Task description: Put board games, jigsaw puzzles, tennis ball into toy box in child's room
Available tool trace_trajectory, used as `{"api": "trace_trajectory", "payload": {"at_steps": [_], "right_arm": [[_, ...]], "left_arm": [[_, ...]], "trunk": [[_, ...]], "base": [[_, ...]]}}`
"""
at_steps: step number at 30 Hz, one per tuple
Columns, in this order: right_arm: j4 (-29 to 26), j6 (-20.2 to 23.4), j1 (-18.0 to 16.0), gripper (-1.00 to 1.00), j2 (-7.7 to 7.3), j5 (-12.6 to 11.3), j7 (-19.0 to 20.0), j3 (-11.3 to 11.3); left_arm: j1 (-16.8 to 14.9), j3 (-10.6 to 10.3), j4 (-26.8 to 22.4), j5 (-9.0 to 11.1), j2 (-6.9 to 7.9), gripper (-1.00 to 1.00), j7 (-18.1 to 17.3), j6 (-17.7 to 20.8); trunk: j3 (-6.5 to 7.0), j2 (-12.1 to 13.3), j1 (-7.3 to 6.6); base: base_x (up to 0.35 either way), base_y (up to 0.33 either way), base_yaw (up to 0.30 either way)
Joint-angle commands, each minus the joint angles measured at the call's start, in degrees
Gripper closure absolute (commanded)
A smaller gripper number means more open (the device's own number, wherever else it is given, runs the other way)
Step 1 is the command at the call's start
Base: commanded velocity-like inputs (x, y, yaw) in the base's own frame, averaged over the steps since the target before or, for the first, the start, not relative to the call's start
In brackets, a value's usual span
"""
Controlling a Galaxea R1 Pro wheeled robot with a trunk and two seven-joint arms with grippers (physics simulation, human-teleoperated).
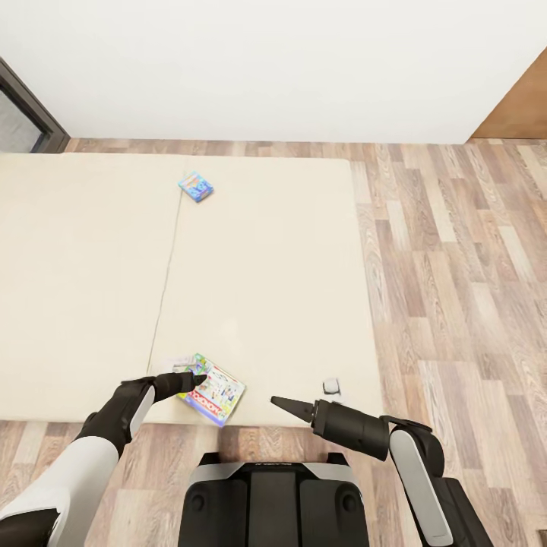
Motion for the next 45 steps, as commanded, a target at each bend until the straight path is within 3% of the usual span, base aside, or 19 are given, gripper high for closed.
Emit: {"api": "trace_trajectory", "payload": {"at_steps": [1,45], "right_arm": [[0.0,0.2,0.0,-1.00,0.02,0.2,0.3,-0.1],[0.0,0.1,0.0,-1.00,0.13,0.2,0.3,0.0]], "left_arm": [[0.0,0.3,-0.1,0.0,-0.03,-1.00,-0.3,0.4],[0.0,0.3,-0.1,-0.2,0.12,-1.00,0.1,0.8]], "trunk": [[-0.06,-0.1,0.03],[-0.06,-0.1,0.03]], "base": [[-0.001,-0.016,0.000],[-0.006,-0.040,0.000]]}}
